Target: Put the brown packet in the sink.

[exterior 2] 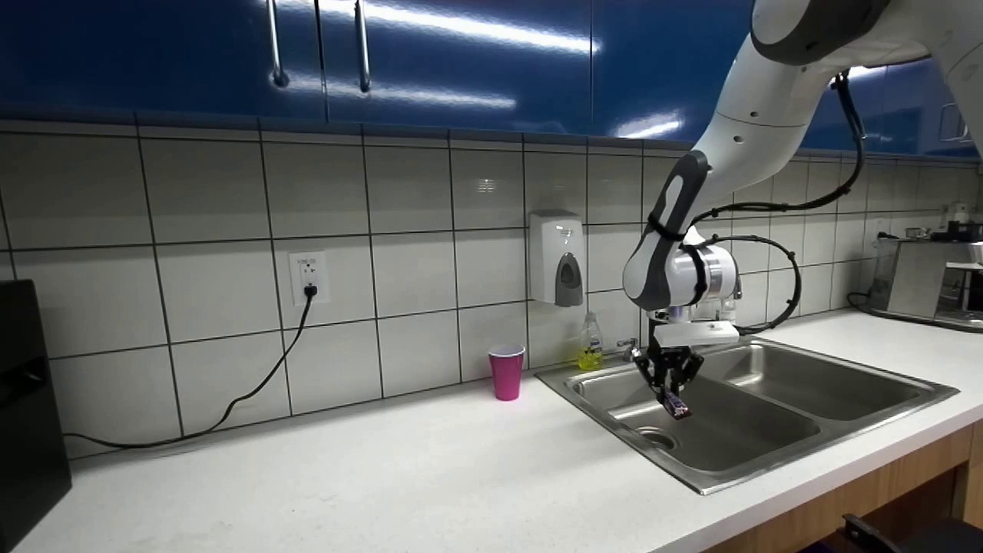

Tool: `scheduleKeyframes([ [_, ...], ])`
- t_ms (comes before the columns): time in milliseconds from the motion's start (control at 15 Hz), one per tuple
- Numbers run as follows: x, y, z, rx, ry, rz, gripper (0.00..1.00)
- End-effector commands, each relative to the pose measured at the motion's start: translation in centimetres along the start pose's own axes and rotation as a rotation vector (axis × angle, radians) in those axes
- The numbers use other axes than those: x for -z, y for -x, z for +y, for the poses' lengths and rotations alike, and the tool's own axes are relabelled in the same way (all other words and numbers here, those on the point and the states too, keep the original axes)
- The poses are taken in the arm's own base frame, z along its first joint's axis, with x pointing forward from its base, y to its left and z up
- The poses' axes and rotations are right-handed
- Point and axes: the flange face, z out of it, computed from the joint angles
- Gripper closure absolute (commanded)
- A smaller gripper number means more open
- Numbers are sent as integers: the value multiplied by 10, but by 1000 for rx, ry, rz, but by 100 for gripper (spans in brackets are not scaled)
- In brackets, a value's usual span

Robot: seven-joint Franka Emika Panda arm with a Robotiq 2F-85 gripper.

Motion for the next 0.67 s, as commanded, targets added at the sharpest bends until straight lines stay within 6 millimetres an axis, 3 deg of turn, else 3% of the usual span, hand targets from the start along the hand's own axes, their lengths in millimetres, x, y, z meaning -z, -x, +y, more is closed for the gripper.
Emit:
scheduleKeyframes([
  [0, -17, -9, 34, -29, -11, 9, 94],
  [333, -64, -24, 67, -59, -5, -4, 94],
  [600, -102, -42, 79, -58, -24, -12, 94],
])
